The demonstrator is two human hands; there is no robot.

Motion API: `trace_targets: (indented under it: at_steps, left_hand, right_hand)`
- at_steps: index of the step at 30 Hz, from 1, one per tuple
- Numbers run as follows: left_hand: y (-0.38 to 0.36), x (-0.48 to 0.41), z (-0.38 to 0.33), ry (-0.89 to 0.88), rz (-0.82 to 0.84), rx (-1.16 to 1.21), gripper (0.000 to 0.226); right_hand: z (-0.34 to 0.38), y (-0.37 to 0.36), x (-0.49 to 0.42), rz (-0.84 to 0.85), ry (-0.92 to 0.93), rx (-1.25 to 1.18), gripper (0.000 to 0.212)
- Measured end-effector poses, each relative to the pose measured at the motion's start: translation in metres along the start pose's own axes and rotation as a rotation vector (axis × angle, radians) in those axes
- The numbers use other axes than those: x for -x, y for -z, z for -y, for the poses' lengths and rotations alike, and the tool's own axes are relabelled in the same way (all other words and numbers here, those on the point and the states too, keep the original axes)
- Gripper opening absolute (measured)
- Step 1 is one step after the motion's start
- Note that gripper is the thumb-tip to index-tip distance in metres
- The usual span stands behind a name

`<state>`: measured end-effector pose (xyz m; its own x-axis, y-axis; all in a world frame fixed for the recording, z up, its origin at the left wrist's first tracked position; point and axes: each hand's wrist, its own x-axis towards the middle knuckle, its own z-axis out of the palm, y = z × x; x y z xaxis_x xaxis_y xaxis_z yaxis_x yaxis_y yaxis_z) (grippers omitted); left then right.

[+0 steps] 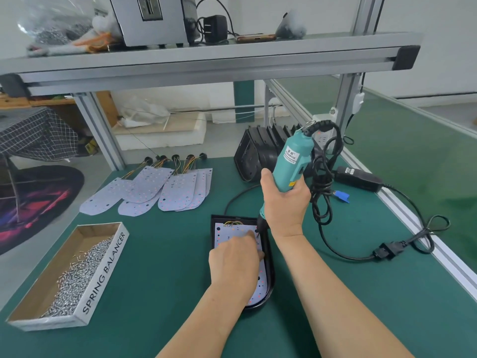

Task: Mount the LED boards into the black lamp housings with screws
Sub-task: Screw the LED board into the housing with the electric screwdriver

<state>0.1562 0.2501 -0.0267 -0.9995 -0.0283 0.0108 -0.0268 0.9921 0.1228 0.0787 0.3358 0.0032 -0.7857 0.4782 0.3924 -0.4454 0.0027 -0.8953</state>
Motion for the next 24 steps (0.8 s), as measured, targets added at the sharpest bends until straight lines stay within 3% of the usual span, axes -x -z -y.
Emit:
trace_targets:
  at_steps: [3, 7, 10, 14, 18, 24]
  left_hand:
    - [0.001, 0.001, 0.001, 0.012, 0.012, 0.055, 0.020]
    - [0.002, 0.001, 0.001, 0.041, 0.046, 0.065, 0.024]
    - [0.004, 0.001, 0.008, 0.080, 0.110, 0.203, 0.035]
    - [0.012, 0.001, 0.025, 0.131, 0.199, 0.541, 0.051]
    - [0.019, 0.008, 0.037, 0.367, 0.264, 1.133, 0.041]
    - [0.025, 0.021, 0.046, 0.455, 0.270, 1.724, 0.022]
  right_hand:
    - [0.009, 0.009, 0.001, -0.021, -0.053, -0.054, 0.035]
    - [0.036, 0.024, -0.007, -0.089, -0.040, -0.189, 0.017]
    - [0.047, 0.032, -0.007, -0.157, -0.049, -0.221, 0.019]
    - [0.045, 0.041, 0.003, -0.278, -0.166, -0.246, 0.025]
    - [0.043, 0.045, 0.013, -0.345, -0.284, -0.282, 0.025]
    - [0.048, 0.044, 0.026, -0.341, -0.356, -0.332, 0.027]
